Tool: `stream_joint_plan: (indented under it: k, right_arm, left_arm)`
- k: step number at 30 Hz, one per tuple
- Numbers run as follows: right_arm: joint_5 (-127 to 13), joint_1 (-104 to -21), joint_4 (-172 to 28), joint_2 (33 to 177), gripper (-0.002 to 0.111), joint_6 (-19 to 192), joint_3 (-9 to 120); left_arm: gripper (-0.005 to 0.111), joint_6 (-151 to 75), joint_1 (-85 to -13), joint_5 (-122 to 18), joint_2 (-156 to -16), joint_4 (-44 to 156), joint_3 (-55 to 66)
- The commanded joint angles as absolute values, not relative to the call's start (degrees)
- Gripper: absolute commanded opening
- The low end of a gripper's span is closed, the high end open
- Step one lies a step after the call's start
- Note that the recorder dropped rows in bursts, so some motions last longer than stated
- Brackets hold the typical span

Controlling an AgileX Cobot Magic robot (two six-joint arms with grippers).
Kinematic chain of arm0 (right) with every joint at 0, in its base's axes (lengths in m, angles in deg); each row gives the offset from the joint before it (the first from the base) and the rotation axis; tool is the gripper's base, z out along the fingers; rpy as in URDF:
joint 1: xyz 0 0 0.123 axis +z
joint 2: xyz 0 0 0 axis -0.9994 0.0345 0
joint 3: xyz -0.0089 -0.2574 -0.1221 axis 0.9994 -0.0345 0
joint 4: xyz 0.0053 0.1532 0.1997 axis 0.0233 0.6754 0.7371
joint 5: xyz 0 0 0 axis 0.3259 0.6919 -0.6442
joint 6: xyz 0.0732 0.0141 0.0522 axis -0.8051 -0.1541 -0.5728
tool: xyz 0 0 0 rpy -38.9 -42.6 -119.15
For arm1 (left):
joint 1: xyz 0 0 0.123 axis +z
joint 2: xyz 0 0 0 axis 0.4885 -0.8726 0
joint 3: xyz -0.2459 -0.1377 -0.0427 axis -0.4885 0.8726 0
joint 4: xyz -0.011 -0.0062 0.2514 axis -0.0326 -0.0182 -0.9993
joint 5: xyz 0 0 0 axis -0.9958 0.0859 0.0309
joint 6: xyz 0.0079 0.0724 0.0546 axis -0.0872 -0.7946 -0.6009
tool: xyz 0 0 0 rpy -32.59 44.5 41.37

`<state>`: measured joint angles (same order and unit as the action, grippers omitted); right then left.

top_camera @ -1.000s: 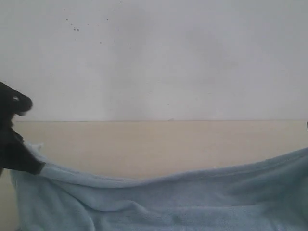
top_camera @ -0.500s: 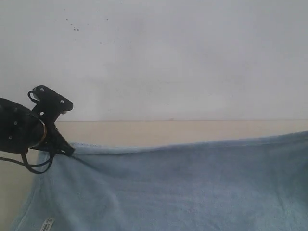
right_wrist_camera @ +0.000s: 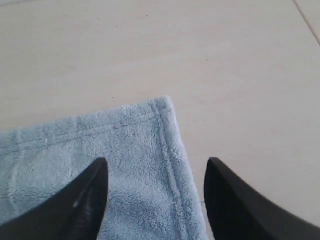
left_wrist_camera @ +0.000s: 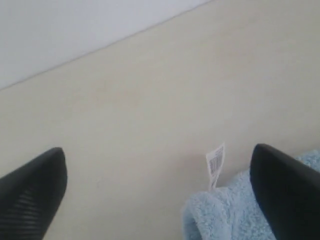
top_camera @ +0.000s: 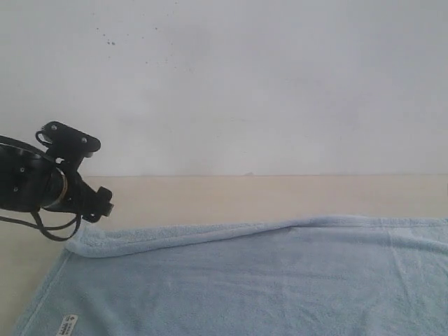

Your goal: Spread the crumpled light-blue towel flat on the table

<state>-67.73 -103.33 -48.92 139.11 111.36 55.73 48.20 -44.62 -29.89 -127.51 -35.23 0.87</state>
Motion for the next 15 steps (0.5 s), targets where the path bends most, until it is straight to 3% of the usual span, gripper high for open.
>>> stream_joint_plan:
  k: [1,2,3,4,5,6,11,15]
  right_arm:
    - [-74.68,-103.51,-48.66,132.23,0.055,106.23,55.97]
    - [-80.23,-103.51,-48.66,130.62,0.050,103.47,55.97]
    - [-83.79,-103.41,-48.66,130.37,0.042,102.94,55.97]
    - [-90.66,-103.41,-48.74,130.37,0.020,103.17,55.83]
    - [-93.45,-103.41,-48.75,130.48,0.006,103.73,55.16]
    - [-95.79,-103.41,-48.75,130.34,0.001,104.12,52.36]
    - [-86.84,-103.41,-43.64,122.58,0.001,106.54,33.19]
    - [-85.27,-102.38,-33.99,117.66,0.001,114.17,23.35]
  left_arm:
    - [0.069,39.98,-44.48,-28.49,-121.43,-18.40,0.62]
    - [0.041,30.33,-44.48,-30.58,-119.03,-8.16,1.58]
    - [0.027,25.69,-44.63,-30.82,-118.04,-3.18,2.26]
    - [0.006,12.94,-45.13,-30.60,-115.73,9.84,4.74]
    - [0.006,6.77,-45.28,-30.60,-114.94,16.07,6.35]
    - [0.005,-6.20,-46.12,-30.79,-113.19,27.31,10.15]
    - [0.004,-49.80,-53.44,-27.54,-108.27,57.85,20.63]
    - [0.004,-43.93,-52.32,-25.64,-108.28,57.29,22.38]
